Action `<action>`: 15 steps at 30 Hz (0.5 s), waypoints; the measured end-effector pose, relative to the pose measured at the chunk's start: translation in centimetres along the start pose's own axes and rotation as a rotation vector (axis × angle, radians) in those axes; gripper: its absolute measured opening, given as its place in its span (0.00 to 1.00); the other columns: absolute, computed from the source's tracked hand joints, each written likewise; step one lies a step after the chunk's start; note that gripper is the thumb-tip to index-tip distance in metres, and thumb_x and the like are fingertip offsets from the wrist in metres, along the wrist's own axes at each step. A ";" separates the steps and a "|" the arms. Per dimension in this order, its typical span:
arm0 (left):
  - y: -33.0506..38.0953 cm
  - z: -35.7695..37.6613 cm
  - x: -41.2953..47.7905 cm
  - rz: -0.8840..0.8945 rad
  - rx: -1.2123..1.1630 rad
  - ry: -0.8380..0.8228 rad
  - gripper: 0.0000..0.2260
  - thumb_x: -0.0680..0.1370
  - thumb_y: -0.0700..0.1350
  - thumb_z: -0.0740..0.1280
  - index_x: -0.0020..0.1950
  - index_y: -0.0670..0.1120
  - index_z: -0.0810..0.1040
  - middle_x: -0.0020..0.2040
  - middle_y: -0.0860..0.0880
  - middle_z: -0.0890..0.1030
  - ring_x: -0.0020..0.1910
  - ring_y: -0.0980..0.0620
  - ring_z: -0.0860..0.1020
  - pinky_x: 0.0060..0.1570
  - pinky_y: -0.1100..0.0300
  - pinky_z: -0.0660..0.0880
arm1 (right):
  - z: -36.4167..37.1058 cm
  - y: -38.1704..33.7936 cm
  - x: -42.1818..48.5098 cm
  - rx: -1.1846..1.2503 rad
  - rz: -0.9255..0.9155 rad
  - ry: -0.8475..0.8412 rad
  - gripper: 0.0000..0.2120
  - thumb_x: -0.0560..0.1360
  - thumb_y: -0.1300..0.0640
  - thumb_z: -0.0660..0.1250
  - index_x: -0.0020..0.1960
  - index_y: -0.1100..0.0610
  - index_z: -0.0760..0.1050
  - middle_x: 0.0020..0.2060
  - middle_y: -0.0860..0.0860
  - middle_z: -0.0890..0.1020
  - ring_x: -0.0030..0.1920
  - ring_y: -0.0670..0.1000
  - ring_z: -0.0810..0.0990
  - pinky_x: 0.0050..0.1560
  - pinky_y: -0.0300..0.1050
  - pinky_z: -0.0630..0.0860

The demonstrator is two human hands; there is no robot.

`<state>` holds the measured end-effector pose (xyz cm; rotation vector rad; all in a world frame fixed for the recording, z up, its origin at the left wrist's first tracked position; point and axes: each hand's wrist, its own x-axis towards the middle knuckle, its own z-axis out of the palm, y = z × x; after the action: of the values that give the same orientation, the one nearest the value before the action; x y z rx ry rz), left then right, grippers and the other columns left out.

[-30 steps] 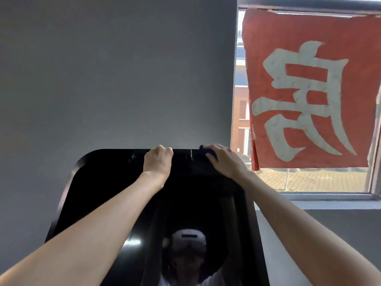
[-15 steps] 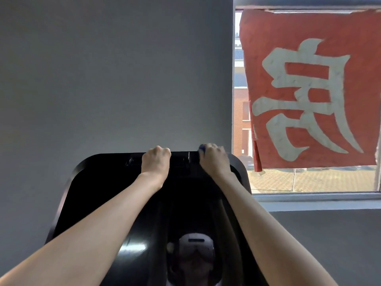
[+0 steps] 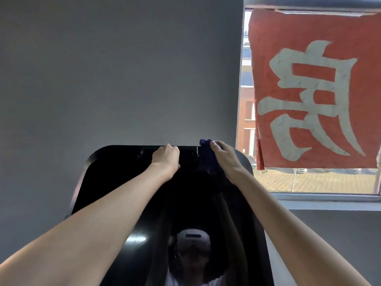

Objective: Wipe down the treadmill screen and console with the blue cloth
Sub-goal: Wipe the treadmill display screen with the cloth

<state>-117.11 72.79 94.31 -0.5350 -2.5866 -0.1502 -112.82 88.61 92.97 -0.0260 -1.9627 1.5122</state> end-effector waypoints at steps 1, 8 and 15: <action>0.3 -0.4 -0.1 -0.012 -0.067 -0.045 0.17 0.74 0.46 0.71 0.60 0.41 0.75 0.60 0.42 0.76 0.59 0.43 0.76 0.50 0.55 0.72 | -0.3 -0.5 -0.4 0.056 0.046 -0.014 0.14 0.81 0.53 0.57 0.59 0.58 0.75 0.52 0.57 0.80 0.56 0.59 0.78 0.61 0.59 0.73; 4.4 0.2 -5.4 0.366 -0.288 -0.093 0.41 0.67 0.57 0.74 0.68 0.43 0.54 0.64 0.46 0.60 0.65 0.46 0.68 0.62 0.49 0.68 | -1.9 -1.7 -3.8 0.104 0.230 -0.005 0.14 0.81 0.52 0.56 0.50 0.59 0.76 0.46 0.58 0.80 0.46 0.55 0.79 0.53 0.53 0.76; 4.8 0.7 -8.9 0.327 -0.528 -0.026 0.21 0.73 0.54 0.68 0.61 0.47 0.68 0.57 0.48 0.71 0.56 0.47 0.75 0.55 0.50 0.71 | -2.7 -1.8 -7.4 0.257 0.507 -0.138 0.14 0.79 0.46 0.59 0.51 0.58 0.72 0.42 0.55 0.79 0.40 0.52 0.79 0.35 0.44 0.76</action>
<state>-108.35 74.31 89.41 -1.1411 -2.4299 -0.7257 -104.97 87.43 91.31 -0.3396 -1.9422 2.1336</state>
